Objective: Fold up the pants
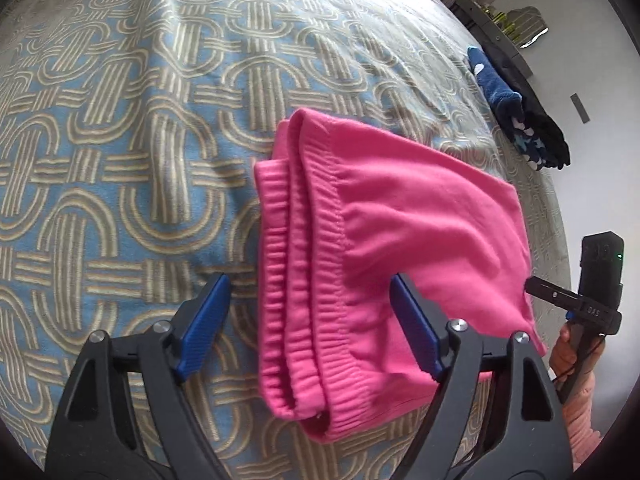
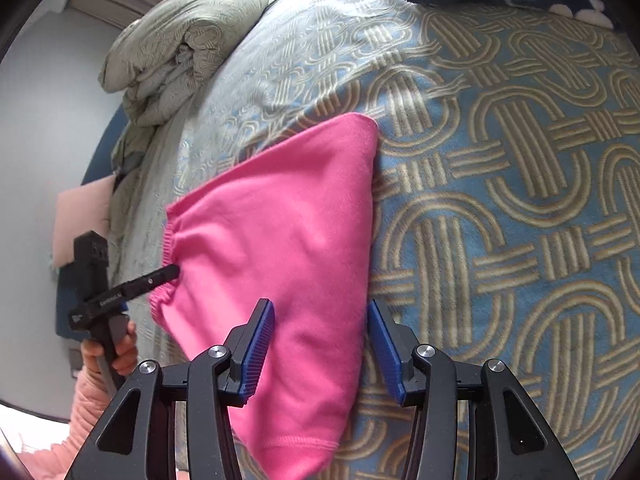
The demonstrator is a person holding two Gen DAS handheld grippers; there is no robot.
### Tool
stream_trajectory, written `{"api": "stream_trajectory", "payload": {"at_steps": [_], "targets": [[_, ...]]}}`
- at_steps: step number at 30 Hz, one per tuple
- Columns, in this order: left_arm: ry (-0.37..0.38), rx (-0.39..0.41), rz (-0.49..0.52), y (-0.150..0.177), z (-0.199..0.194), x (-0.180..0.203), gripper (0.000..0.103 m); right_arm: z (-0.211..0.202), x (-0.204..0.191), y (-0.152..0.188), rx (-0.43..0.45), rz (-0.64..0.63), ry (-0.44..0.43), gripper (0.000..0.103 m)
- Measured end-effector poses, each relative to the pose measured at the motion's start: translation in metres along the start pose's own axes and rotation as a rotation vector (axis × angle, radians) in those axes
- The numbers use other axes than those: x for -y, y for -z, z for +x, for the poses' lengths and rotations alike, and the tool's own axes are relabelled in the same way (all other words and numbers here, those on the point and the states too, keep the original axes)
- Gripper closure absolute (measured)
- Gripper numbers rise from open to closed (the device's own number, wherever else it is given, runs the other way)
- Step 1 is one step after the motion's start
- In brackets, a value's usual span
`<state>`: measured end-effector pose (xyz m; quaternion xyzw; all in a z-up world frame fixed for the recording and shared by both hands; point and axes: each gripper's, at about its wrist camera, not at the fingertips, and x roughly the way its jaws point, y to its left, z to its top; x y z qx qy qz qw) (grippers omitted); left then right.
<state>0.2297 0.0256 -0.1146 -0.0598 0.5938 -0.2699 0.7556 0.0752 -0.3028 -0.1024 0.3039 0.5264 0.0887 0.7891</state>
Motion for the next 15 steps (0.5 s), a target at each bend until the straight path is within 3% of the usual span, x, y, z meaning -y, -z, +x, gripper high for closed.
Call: {"api": "stream_trajectory", "payload": {"at_steps": [1,3,7,15], "targets": [[0.016,0.006,0.007,-0.001,0.000,-0.001,0.031,0.003,-0.002,-0.003,-0.001,-0.005,-0.005,0.052],[0.026,0.006,0.015,-0.005,0.005,-0.003,0.035,0.012,-0.001,-0.007,-0.001,-0.015,-0.033,0.050],[0.050,0.039,0.029,-0.009,0.008,0.000,0.035,0.019,0.018,-0.017,0.004,0.092,-0.147,0.048],[0.084,0.075,0.066,-0.006,0.006,-0.002,0.032,0.020,0.002,-0.015,-0.002,0.067,-0.153,0.047]]}}
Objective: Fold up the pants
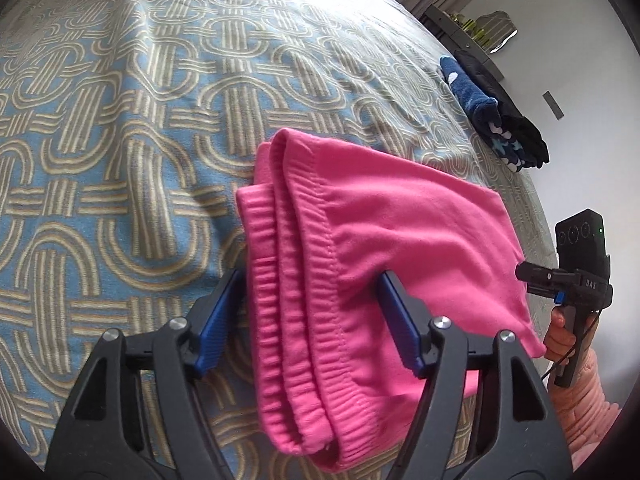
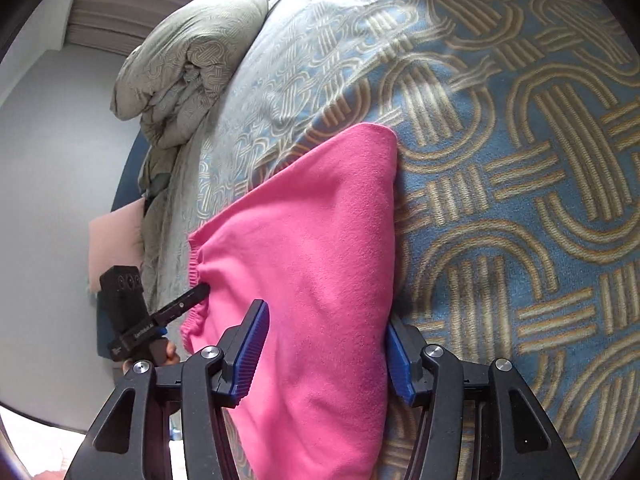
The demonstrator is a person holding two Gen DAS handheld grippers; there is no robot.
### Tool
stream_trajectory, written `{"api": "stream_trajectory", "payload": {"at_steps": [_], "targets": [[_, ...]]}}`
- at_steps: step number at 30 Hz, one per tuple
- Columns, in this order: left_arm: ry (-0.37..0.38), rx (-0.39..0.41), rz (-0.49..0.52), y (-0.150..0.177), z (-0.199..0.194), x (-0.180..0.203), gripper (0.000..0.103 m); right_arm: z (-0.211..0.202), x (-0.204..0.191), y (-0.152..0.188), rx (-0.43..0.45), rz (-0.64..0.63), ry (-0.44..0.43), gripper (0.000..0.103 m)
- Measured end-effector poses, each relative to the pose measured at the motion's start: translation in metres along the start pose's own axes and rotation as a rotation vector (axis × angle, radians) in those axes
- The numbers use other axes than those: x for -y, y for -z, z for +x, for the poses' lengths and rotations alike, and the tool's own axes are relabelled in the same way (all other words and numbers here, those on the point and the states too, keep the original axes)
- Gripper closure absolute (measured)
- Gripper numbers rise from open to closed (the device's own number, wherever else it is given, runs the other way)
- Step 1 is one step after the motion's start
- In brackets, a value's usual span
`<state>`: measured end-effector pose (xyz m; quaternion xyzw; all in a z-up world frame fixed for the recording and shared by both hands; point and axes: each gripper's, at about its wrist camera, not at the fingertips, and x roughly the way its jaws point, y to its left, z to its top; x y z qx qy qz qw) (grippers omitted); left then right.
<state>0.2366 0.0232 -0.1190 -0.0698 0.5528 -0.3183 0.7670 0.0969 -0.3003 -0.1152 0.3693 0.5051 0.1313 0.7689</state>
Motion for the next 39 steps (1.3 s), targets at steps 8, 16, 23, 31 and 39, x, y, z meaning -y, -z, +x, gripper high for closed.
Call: {"api": "stream_trajectory", "payload": {"at_steps": [8,16,23,31,39], "targets": [[0.009,-0.022,0.043,-0.001,0.004,0.008,0.022,0.007,-0.002,0.001,-0.018,-0.011,-0.002,0.048],[0.028,-0.012,0.042,-0.006,0.006,0.018,0.023,0.015,-0.014,-0.004,0.016,-0.087,0.060,0.047],[0.055,0.005,-0.007,-0.004,-0.014,0.001,0.076,0.005,-0.004,-0.005,0.015,0.045,0.047,0.086],[-0.026,0.051,0.121,-0.007,-0.038,0.046,0.079,-0.014,-0.045,-0.002,0.056,-0.069,0.072,0.088],[-0.037,0.076,0.195,-0.010,-0.058,0.082,0.079,-0.047,-0.066,0.009,0.114,-0.115,0.099,0.088]]}}
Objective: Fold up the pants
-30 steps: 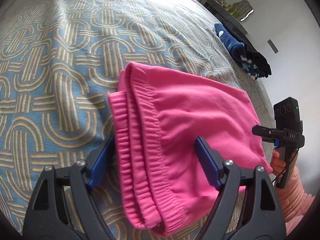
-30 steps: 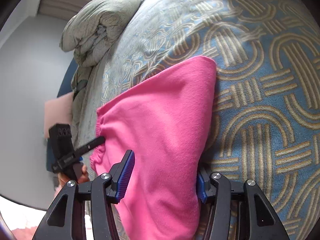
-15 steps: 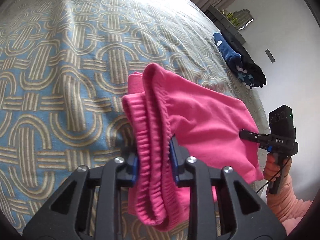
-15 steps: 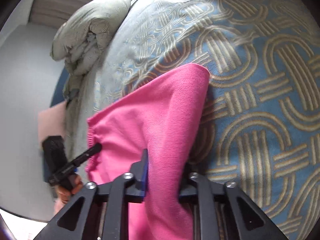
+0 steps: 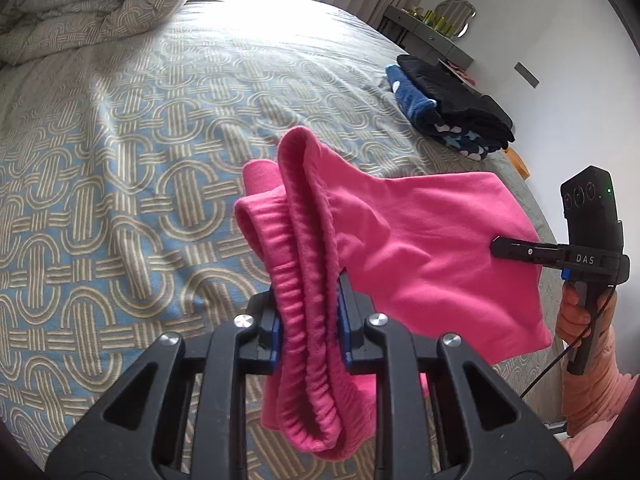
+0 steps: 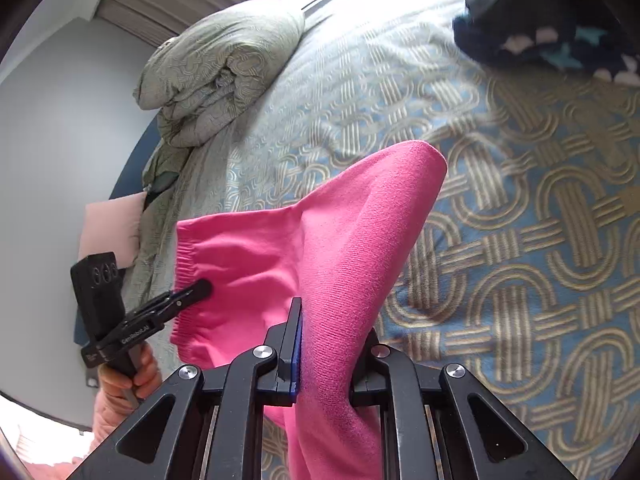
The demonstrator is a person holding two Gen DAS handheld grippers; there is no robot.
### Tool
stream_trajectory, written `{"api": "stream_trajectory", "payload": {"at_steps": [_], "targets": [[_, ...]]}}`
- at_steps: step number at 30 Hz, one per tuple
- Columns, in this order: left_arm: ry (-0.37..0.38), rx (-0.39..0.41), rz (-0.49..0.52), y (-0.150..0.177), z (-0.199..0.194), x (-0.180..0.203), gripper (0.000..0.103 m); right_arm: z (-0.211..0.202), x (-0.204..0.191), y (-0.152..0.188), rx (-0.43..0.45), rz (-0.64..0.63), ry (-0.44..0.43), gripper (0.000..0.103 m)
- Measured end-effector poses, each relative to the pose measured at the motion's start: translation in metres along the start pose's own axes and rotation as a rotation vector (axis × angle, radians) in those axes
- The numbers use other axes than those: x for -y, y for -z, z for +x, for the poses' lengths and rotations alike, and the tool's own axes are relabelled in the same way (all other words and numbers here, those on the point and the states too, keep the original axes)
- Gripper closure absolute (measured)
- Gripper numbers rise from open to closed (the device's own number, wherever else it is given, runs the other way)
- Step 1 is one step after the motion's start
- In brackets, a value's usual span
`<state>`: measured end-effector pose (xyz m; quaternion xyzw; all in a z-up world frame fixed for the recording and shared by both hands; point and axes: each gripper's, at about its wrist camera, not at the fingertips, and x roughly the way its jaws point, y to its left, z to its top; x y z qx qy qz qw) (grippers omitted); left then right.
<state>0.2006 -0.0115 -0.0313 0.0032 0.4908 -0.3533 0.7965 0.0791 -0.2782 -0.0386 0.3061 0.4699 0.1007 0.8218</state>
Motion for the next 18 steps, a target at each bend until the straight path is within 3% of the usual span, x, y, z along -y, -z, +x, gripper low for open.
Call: {"api": "stream_trajectory", "payload": {"at_steps": [8,18], "targets": [[0.024,0.003,0.098,-0.011,-0.004,0.063,0.079,-0.055,0.011,0.016,0.085,0.029,0.049,0.088],[0.114,-0.047,0.304,-0.035,0.038,0.198,0.079,-0.171,0.081,0.071,0.275,0.165,0.149,0.088]]}}
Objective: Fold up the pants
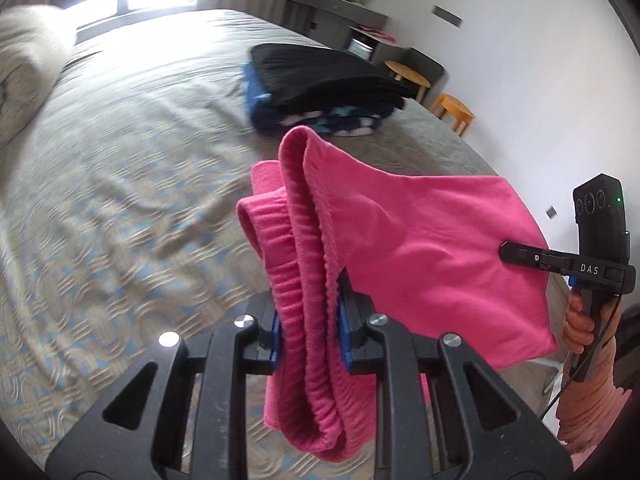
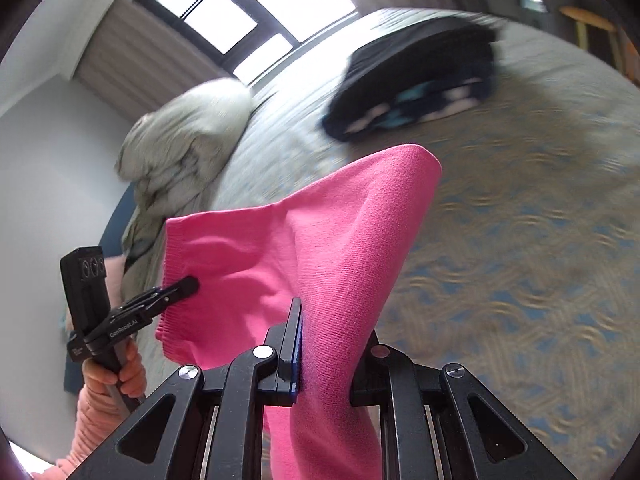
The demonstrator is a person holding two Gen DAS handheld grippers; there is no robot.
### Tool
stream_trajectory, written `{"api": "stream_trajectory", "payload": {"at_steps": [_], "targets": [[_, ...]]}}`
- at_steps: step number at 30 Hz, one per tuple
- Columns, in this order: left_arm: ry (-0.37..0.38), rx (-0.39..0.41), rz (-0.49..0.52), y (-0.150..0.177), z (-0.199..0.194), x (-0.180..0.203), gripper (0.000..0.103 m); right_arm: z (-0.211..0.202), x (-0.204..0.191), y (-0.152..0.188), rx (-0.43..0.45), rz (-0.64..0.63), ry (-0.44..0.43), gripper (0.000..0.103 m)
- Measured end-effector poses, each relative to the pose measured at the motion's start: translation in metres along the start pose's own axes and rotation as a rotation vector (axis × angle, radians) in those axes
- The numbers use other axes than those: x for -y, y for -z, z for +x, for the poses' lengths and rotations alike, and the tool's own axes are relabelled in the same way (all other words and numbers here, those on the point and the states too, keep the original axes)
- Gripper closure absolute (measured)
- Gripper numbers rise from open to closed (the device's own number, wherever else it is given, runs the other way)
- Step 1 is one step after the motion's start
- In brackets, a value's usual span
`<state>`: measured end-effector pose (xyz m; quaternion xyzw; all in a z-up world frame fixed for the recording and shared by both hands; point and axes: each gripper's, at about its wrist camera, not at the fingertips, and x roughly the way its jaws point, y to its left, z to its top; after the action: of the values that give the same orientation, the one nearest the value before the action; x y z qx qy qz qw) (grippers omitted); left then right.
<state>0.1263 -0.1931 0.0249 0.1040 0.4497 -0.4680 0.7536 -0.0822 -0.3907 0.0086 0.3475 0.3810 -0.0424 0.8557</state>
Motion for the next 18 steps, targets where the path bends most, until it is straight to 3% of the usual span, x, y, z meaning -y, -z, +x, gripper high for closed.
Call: {"api": "stream_trajectory", "payload": {"at_steps": [9,18], "targets": [[0.083,-0.065,0.191,-0.055,0.086,0.109,0.079,-0.085,0.098,-0.008,0.142,0.148,0.135,0.088],[0.095,-0.124,0.325,-0.099,0.150,0.214,0.079,-0.124,0.175,-0.029,0.218,0.250,0.231,0.088]]}}
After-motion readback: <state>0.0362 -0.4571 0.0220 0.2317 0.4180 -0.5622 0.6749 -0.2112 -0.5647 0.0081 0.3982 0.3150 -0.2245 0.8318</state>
